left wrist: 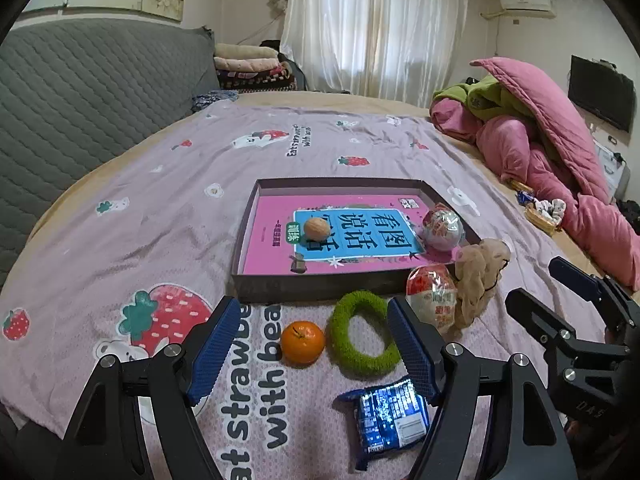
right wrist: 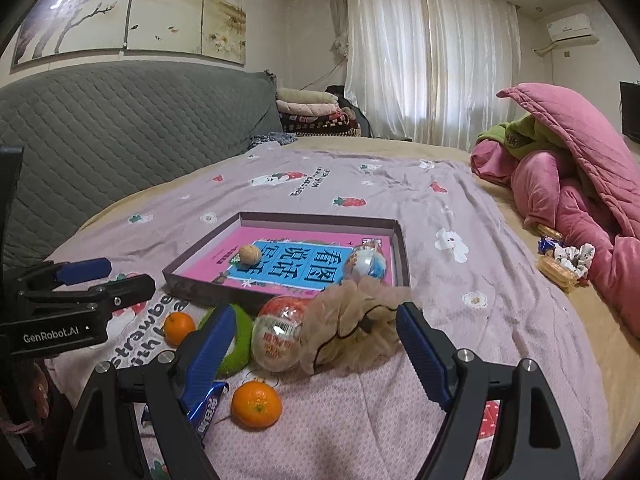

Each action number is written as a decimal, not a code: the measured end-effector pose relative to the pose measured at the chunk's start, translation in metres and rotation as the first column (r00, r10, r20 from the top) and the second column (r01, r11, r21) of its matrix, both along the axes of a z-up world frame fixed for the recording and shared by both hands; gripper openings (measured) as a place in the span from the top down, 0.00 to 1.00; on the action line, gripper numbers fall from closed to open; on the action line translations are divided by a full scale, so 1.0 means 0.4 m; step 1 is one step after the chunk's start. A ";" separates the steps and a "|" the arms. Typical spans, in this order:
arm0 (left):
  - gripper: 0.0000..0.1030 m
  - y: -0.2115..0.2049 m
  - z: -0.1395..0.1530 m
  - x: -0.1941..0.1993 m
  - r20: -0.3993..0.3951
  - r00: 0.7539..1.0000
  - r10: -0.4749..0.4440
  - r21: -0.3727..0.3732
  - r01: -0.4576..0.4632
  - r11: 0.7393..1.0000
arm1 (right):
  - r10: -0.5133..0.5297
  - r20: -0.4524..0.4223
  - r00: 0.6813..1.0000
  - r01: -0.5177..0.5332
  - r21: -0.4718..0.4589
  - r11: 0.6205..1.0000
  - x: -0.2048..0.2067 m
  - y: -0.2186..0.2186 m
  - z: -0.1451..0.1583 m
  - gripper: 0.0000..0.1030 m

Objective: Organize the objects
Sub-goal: 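Withdraw both open tools from the tray back over the remaining items, then move the left tool toward the blue snack packet while the right approaches a mandarin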

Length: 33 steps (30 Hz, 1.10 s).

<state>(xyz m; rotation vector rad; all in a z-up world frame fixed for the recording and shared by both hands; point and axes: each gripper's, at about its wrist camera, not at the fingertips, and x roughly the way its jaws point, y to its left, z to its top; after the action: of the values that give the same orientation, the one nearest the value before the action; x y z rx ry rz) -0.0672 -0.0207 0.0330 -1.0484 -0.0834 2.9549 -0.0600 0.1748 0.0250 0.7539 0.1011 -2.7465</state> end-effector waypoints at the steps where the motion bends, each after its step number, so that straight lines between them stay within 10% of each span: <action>1: 0.25 0.001 -0.002 0.003 0.003 1.000 -0.003 0.000 0.003 1.000 | 0.001 0.001 1.000 -0.001 0.002 1.000 0.003 -0.001 0.000 0.21; 33: 0.25 0.076 -0.066 0.062 0.135 0.986 -0.099 0.001 0.100 0.995 | -0.004 0.044 0.999 0.002 0.048 0.999 0.076 0.024 -0.029 0.21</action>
<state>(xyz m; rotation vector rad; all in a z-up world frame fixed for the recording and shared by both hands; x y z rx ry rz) -0.0422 0.0098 0.0065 -1.2145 -0.0225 2.7953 -0.0297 0.1845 0.0135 0.8273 0.1575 -2.7374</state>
